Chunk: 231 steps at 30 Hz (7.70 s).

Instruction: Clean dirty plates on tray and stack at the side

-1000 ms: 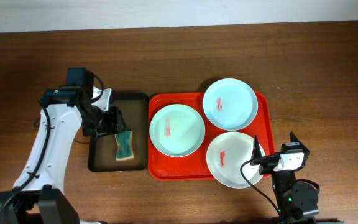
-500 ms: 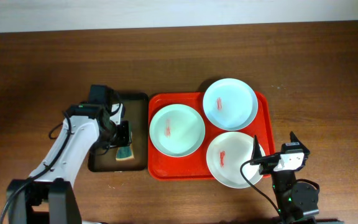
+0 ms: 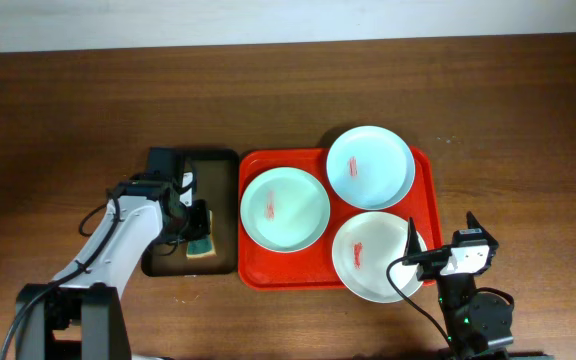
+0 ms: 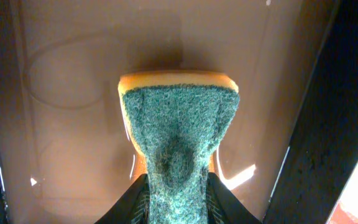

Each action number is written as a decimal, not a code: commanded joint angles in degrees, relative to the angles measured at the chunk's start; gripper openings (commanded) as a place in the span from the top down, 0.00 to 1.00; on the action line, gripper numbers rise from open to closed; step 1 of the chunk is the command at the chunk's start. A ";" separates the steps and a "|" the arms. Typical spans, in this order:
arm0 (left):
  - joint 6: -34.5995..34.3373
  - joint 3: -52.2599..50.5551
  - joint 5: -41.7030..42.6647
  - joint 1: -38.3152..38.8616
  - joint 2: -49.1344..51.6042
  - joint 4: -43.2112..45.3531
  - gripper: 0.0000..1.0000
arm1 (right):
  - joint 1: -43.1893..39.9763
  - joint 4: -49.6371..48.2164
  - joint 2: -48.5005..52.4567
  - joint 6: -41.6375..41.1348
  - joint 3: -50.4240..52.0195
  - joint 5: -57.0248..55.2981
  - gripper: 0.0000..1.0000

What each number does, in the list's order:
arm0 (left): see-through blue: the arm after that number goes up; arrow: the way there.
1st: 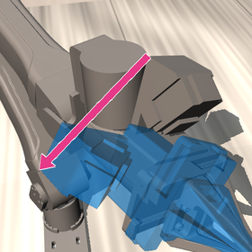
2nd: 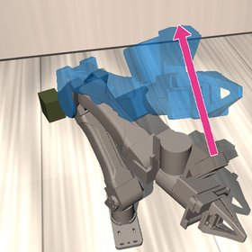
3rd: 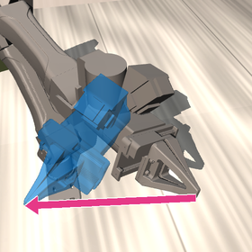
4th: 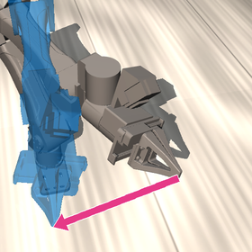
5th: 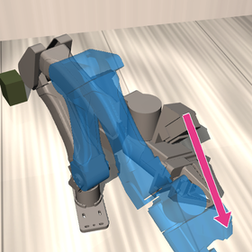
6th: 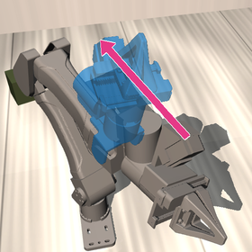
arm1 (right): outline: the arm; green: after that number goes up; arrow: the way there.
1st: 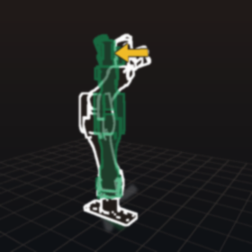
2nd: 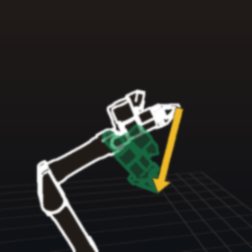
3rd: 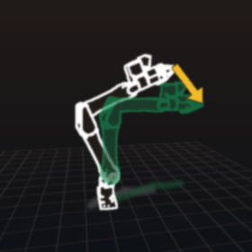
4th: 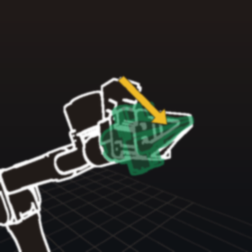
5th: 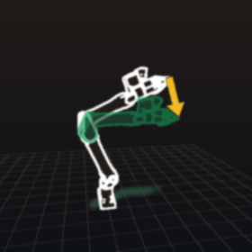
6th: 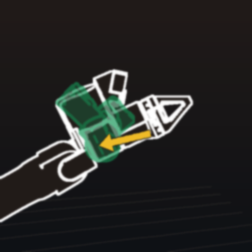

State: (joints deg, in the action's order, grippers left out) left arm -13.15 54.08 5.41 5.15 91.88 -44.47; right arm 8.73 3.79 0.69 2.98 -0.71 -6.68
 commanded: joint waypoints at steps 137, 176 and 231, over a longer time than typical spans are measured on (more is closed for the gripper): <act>5.95 -7.26 -2.67 3.34 0.00 11.02 1.00 | 15.34 35.39 109.18 -24.74 -68.74 17.16 0.96; -3.98 15.30 12.24 21.84 23.82 9.35 1.00 | 15.30 38.80 108.65 -24.94 -69.31 22.73 0.96; 3.56 18.73 8.28 15.98 12.66 1.09 1.00 | 15.32 38.45 108.65 -24.90 -68.91 22.53 0.91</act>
State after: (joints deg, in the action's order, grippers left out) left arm -9.04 73.21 21.04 19.20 104.51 -43.66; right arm 23.68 42.37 109.36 -22.22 -69.60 15.09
